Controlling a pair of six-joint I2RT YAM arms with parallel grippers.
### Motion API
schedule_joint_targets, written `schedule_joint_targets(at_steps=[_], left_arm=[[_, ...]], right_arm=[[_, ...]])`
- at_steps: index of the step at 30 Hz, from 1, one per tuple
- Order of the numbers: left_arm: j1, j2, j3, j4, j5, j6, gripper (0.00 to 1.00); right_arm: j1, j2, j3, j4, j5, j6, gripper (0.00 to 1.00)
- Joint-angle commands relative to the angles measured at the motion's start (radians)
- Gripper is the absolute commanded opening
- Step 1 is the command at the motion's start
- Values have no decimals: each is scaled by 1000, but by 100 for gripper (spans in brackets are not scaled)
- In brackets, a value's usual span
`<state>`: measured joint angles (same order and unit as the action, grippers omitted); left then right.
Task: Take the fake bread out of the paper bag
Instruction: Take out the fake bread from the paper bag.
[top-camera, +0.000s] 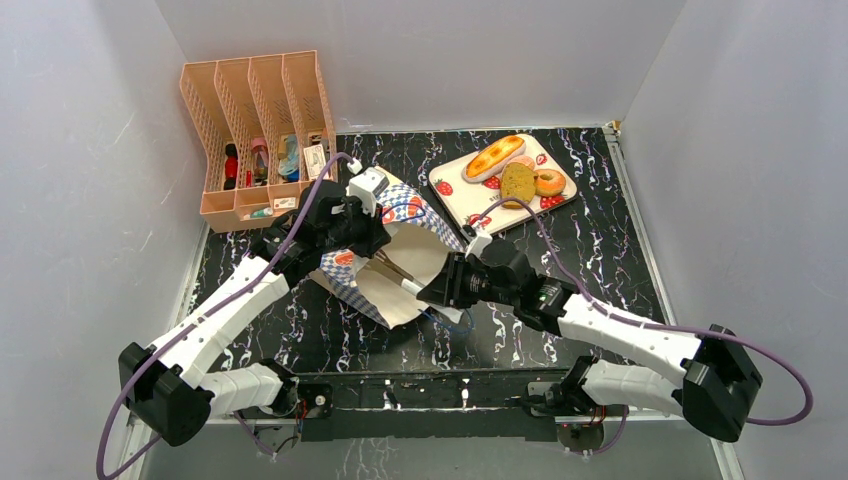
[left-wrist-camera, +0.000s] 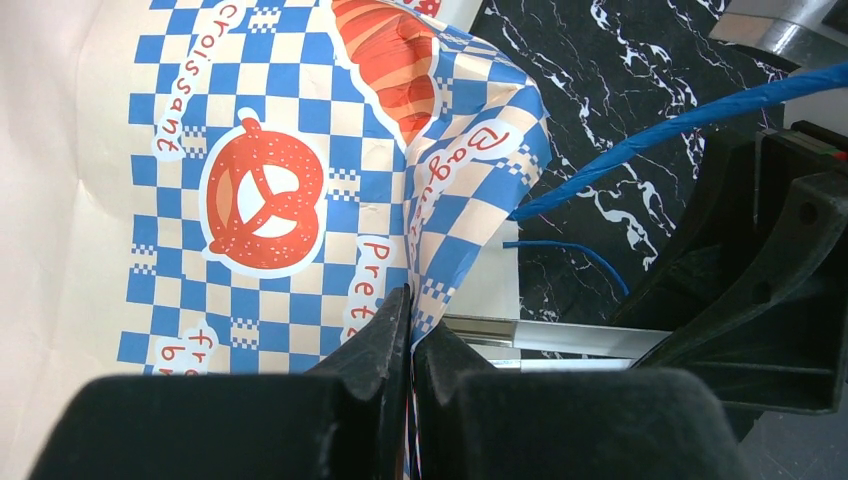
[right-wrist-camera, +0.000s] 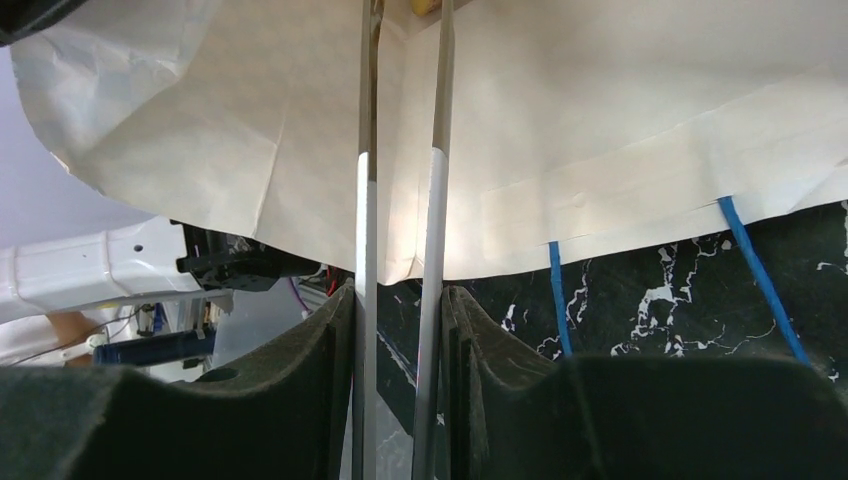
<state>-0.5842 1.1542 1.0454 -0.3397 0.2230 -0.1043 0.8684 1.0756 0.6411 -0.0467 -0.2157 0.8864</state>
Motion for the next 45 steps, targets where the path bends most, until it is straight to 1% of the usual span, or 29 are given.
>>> schedule_joint_targets(at_steps=[1, 3, 11, 17, 21, 26, 30, 33, 35, 36, 45], left_arm=[[-3, -18, -23, 33, 9, -6, 0], [-2, -21, -31, 35, 18, -8, 0], [-3, -13, -16, 3, 49, -3, 0], [-2, -2, 0, -25, 76, -9, 0], [-2, -2, -7, -28, 89, -8, 0], [-2, 9, -10, -18, 106, -19, 0], [-2, 16, -4, -20, 113, -25, 0], [-3, 15, -4, -25, 112, -24, 0], [-2, 13, -7, -21, 115, -22, 0], [-3, 12, -10, -17, 115, -22, 0], [-3, 47, -6, 0, 145, -25, 0]], right_arm=[[-5, 15, 23, 63, -25, -24, 0], [-5, 58, 30, 105, -54, -16, 1], [-5, 224, 74, 247, -139, 16, 22], [-5, 281, 112, 285, -187, 18, 30], [-5, 308, 110, 313, -202, 23, 33], [-6, 360, 130, 352, -214, 28, 33], [-5, 388, 162, 328, -197, 12, 34], [-6, 388, 182, 279, -191, -10, 34], [-5, 383, 179, 277, -185, -12, 35], [-5, 385, 177, 281, -183, -12, 37], [-7, 464, 199, 376, -231, 13, 39]])
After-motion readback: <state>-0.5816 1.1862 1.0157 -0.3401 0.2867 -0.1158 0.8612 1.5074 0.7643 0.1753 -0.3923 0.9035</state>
